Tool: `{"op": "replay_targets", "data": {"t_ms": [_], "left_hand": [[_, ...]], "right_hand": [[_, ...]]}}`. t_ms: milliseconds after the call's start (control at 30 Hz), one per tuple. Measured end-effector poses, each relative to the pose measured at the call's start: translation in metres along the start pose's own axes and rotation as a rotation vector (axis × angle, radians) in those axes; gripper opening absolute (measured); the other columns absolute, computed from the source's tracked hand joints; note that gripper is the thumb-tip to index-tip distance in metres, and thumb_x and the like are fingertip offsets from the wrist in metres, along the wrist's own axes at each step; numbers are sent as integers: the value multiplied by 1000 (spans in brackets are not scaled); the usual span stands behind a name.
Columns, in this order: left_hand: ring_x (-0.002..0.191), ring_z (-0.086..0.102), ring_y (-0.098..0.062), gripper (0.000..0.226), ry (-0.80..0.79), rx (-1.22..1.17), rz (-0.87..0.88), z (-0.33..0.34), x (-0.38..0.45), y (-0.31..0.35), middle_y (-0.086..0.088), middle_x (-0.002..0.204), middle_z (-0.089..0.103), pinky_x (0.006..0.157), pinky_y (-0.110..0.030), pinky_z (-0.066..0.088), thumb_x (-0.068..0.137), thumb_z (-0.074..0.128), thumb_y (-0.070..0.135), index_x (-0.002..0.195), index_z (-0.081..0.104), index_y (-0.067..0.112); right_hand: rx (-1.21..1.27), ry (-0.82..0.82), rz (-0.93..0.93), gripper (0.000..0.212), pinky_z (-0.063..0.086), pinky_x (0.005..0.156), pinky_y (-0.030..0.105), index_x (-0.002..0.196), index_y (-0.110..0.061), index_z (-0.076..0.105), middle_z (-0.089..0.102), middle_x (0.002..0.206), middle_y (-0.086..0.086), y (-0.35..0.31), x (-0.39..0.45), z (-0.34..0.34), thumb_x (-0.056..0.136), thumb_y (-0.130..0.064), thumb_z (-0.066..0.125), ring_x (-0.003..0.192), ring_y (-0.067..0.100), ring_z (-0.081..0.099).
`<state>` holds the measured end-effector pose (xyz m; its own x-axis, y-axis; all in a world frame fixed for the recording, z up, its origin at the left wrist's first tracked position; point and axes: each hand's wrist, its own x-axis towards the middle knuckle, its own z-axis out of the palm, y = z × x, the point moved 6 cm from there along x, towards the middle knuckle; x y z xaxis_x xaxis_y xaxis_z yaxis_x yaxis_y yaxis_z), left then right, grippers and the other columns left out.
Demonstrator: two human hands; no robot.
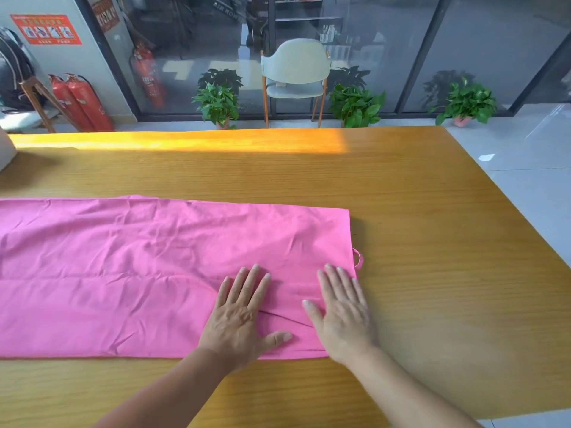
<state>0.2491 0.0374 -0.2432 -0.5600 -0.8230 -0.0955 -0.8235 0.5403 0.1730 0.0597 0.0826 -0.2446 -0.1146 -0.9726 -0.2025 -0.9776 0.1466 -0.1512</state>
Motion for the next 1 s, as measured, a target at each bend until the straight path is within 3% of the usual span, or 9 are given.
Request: {"op": "replay_targets", "data": {"t_ms": [100, 167, 233, 300, 400, 667, 900, 1000], "left_hand": [[147, -22, -15, 113, 9, -17, 13, -6, 0, 2, 5, 161, -17, 118, -46, -6, 70, 22, 97, 155, -3, 27], [147, -22, -15, 112, 10, -37, 12, -8, 1, 1, 6, 162, -17, 119, -47, -7, 71, 24, 97, 155, -2, 28], [150, -11, -20, 103, 91, -22, -18, -19, 5, -4, 1, 164, -5, 118, -50, 1, 80, 26, 90, 156, 9, 23], [151, -2, -24, 98, 102, 2, -60, -21, 9, -13, -5, 164, 2, 117, -51, 8, 85, 26, 85, 155, 16, 17], [151, 3, -27, 101, 82, 25, -37, -15, 10, -18, -7, 164, 5, 116, -51, 12, 84, 27, 86, 155, 20, 15], [150, 9, -30, 104, 127, 28, 16, -13, 7, -18, -11, 163, 13, 114, -52, 15, 80, 30, 88, 153, 28, 14], [150, 8, -28, 109, 146, -7, -38, -14, 7, -25, -8, 163, 10, 115, -54, 13, 77, 31, 90, 154, 24, 13], [151, 2, -24, 93, 188, -6, -185, -25, 18, -49, -7, 164, 5, 118, -51, 10, 91, 22, 78, 155, 19, 11]], "right_hand": [[-50, 4, 117, 71, -18, 120, 36, 152, -19, -18, -23, 162, -2, 18, 12, -16, 96, -60, -5, 148, 14, -25], [-30, 82, 143, 67, -15, 121, 37, 157, -13, -5, -11, 165, 3, 13, 20, -30, 100, -47, 5, 151, 17, -16], [28, 184, 75, 64, -14, 121, 37, 157, -12, 1, -5, 165, 4, -11, 30, -45, 99, -39, 7, 151, 19, -13], [101, 150, -39, 58, -14, 122, 35, 157, -18, -6, -14, 163, -1, -45, 45, -45, 104, -36, 11, 150, 17, -19], [135, 52, -81, 63, -14, 122, 35, 157, -23, -6, -16, 163, -4, -65, 72, -31, 105, -49, 15, 149, 12, -20], [-36, 52, -26, 89, -7, 123, 35, 159, -25, -3, -10, 165, -7, -7, 138, -32, 85, -75, -6, 151, 10, -14], [-20, -5, -36, 71, -10, 123, 36, 158, -23, -5, -14, 165, -6, -15, 150, -39, 100, -61, 10, 150, 10, -17], [43, 100, -254, 69, -13, 122, 33, 158, -22, 0, -10, 164, -6, -66, 123, -42, 98, -56, 6, 150, 11, -15]]}}
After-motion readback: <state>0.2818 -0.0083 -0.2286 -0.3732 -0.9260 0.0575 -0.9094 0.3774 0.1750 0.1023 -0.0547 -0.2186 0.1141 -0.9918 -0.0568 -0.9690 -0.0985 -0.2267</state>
